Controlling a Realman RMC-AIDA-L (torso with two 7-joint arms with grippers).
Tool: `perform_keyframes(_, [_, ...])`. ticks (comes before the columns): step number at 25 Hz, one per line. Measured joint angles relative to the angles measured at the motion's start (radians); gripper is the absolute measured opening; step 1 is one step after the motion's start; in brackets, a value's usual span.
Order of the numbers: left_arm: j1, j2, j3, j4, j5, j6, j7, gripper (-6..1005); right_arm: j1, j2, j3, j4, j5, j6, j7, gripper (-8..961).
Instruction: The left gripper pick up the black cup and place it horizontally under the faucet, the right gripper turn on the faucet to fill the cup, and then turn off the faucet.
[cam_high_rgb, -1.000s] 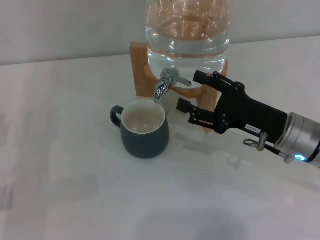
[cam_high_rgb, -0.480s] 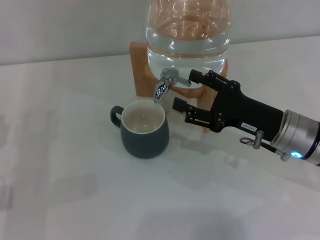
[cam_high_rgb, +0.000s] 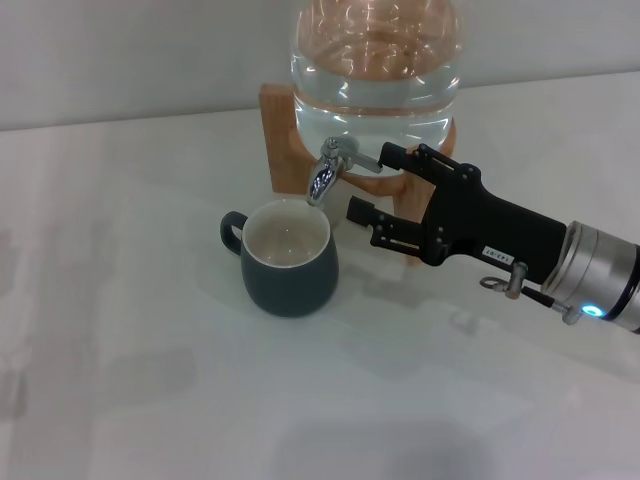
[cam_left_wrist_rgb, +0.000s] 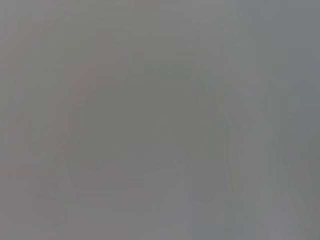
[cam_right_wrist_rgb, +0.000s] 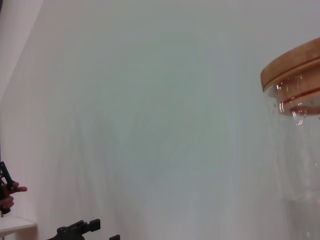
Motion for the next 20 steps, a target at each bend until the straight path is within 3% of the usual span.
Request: perform_keyframes(20, [-0.001,0.0,0.001,0.001,0.001,-0.005,0.0,881,0.005,0.0,-0.031,-0.008,-0.026,0.008,0.026,859])
